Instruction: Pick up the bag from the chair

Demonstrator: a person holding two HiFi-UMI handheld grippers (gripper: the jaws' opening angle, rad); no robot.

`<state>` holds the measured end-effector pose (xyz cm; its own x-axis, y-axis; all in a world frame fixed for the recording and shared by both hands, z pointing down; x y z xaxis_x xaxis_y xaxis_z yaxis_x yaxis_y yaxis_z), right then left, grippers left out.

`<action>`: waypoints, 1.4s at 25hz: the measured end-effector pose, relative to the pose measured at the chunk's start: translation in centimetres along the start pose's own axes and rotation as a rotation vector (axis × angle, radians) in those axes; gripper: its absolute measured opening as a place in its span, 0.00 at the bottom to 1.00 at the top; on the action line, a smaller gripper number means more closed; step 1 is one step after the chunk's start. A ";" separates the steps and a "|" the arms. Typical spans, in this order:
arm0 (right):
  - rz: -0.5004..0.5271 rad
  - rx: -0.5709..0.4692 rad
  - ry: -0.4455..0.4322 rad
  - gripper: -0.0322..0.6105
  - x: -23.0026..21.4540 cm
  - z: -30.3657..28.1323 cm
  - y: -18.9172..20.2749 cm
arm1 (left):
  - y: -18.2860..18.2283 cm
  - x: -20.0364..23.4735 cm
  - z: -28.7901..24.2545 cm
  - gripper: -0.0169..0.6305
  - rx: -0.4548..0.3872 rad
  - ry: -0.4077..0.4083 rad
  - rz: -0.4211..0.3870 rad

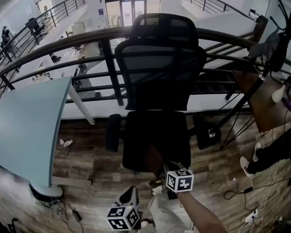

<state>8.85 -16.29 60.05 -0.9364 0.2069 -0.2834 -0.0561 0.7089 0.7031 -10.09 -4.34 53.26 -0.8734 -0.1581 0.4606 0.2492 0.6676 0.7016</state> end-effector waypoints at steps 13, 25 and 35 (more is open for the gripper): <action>-0.034 -0.121 -0.029 0.07 4.8 13.2 1.5 | 1.1 -3.0 7.4 0.03 -0.044 0.048 -0.047; -0.013 -0.220 -0.057 0.07 7.2 21.7 1.1 | 1.9 -4.6 11.8 0.03 -0.072 0.070 -0.117; -0.002 -0.261 -0.060 0.07 8.4 25.8 1.8 | 2.8 -4.2 13.5 0.03 -0.074 0.065 -0.143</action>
<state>9.79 4.16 42.12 -0.9145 0.2504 -0.3179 -0.1529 0.5135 0.8443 -11.38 8.02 45.90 -0.8739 -0.2958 0.3858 0.1566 0.5799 0.7995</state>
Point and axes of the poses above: the fingertips, and each gripper's own axes: z backward along the fingers, x to its left, y out of its underside, the point moved 6 cm from there along z, backward along the fingers, and after that the axes turned 4 degrees about y, right-handed, at the moved point
